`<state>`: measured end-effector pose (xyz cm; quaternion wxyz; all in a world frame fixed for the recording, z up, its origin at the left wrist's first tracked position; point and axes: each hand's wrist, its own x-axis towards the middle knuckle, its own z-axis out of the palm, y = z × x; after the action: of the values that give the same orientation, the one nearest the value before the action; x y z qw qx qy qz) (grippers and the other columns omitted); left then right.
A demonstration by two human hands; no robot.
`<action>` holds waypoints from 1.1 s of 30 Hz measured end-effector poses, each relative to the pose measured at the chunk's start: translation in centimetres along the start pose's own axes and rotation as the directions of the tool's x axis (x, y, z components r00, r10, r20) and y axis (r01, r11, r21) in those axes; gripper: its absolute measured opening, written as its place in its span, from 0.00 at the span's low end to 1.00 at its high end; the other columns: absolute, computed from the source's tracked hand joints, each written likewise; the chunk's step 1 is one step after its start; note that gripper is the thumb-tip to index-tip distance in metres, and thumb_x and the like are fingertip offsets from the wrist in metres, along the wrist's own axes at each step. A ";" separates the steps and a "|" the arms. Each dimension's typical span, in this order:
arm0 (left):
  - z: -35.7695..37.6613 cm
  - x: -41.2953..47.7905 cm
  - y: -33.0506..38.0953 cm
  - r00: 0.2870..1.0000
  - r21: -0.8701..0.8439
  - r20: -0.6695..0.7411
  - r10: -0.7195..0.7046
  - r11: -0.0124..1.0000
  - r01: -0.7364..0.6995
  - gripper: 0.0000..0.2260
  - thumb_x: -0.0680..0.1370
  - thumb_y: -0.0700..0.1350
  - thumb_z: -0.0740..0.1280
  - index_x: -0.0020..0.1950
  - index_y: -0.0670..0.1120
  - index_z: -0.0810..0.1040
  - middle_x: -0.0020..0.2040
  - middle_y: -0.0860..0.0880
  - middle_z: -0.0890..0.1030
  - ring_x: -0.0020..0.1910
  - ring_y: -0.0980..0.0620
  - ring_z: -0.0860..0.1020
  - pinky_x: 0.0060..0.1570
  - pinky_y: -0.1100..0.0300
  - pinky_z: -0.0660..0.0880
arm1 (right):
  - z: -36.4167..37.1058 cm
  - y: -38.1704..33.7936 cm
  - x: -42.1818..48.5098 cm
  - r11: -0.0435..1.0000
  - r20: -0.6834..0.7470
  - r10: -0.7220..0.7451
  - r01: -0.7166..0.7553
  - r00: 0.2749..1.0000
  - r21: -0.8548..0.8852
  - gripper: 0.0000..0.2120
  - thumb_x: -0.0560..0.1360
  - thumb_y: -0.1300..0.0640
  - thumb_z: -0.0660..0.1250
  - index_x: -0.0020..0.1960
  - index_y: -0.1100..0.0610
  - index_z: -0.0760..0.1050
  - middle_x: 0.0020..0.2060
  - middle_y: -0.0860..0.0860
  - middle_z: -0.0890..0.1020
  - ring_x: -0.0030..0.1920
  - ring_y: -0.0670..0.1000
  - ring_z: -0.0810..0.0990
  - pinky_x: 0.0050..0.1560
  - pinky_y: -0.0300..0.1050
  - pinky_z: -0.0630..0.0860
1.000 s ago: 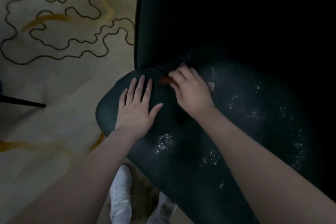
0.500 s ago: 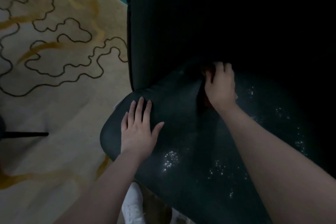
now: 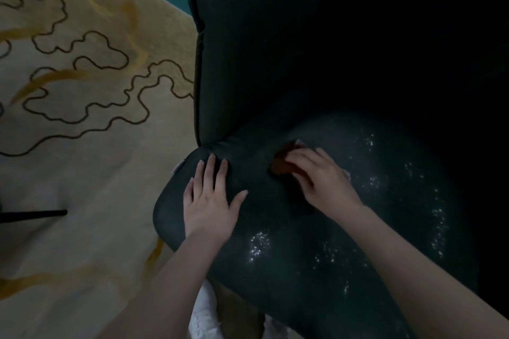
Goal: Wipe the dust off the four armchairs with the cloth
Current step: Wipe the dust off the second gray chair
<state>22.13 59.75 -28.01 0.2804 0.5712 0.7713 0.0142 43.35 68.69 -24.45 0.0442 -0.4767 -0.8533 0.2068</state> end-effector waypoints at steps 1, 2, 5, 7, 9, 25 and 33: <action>0.1 0.0 0.0 1.000 -0.002 -0.004 0.002 1.000 -0.002 0.32 0.81 0.65 0.49 0.81 0.53 0.44 0.81 0.52 0.41 0.79 0.51 0.39 0.76 0.54 0.41 | -0.2 0.7 0.2 0.998 -0.057 0.058 -0.059 0.997 -0.012 0.15 0.75 0.66 0.70 0.61 0.58 0.78 0.59 0.53 0.80 0.55 0.59 0.77 0.58 0.57 0.77; 0.1 0.0 0.0 1.000 -0.006 -0.009 0.004 1.000 -0.004 0.33 0.81 0.65 0.49 0.81 0.53 0.44 0.81 0.52 0.42 0.79 0.51 0.39 0.76 0.53 0.41 | -0.3 1.3 0.8 0.992 -0.116 0.120 -0.123 0.986 -0.019 0.15 0.76 0.66 0.69 0.62 0.59 0.78 0.59 0.55 0.80 0.56 0.60 0.76 0.59 0.57 0.76; 0.6 0.0 -0.3 1.000 -0.009 -0.018 0.007 1.000 -0.007 0.33 0.79 0.65 0.48 0.81 0.53 0.44 0.81 0.51 0.43 0.80 0.51 0.40 0.76 0.52 0.42 | -0.2 1.7 4.2 0.943 -0.236 0.328 -0.331 0.915 0.025 0.16 0.79 0.64 0.63 0.66 0.61 0.74 0.63 0.60 0.75 0.62 0.61 0.72 0.61 0.57 0.72; 0.9 -0.1 -0.3 1.000 0.010 -0.019 0.018 1.000 -0.018 0.34 0.79 0.66 0.46 0.81 0.52 0.45 0.81 0.50 0.44 0.80 0.50 0.41 0.76 0.51 0.44 | 0.6 0.8 5.8 0.943 -0.255 0.324 -0.333 0.911 0.011 0.15 0.78 0.65 0.63 0.65 0.62 0.75 0.61 0.62 0.76 0.60 0.63 0.72 0.60 0.58 0.72; 0.9 0.0 -0.5 0.998 0.052 -0.050 0.039 0.998 -0.037 0.34 0.80 0.67 0.45 0.81 0.49 0.50 0.81 0.47 0.49 0.80 0.46 0.46 0.76 0.47 0.49 | 1.6 -0.5 5.9 0.986 -0.236 0.146 -0.159 0.961 -0.039 0.13 0.76 0.65 0.66 0.60 0.63 0.77 0.55 0.62 0.79 0.55 0.65 0.75 0.58 0.57 0.73; -0.9 6.5 8.7 0.956 0.126 -0.064 0.288 0.952 -0.278 0.34 0.78 0.66 0.46 0.80 0.49 0.58 0.80 0.48 0.59 0.78 0.45 0.58 0.72 0.43 0.60 | -2.4 11.6 1.6 0.848 -0.343 0.528 -0.506 0.777 0.161 0.16 0.81 0.62 0.62 0.68 0.60 0.73 0.62 0.59 0.74 0.63 0.59 0.72 0.61 0.53 0.71; -0.3 6.9 10.6 0.973 0.115 -0.040 0.227 0.969 -0.221 0.31 0.79 0.64 0.51 0.80 0.53 0.57 0.81 0.50 0.55 0.79 0.47 0.53 0.74 0.46 0.56 | -1.0 8.4 0.8 0.996 -0.199 0.049 -0.033 0.979 0.079 0.14 0.77 0.64 0.67 0.62 0.62 0.77 0.58 0.58 0.78 0.56 0.60 0.75 0.58 0.55 0.75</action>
<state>29.94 69.63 -26.94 0.2245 0.6685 0.7088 0.0184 49.90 73.55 -26.91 0.1436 -0.5105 -0.8261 0.1906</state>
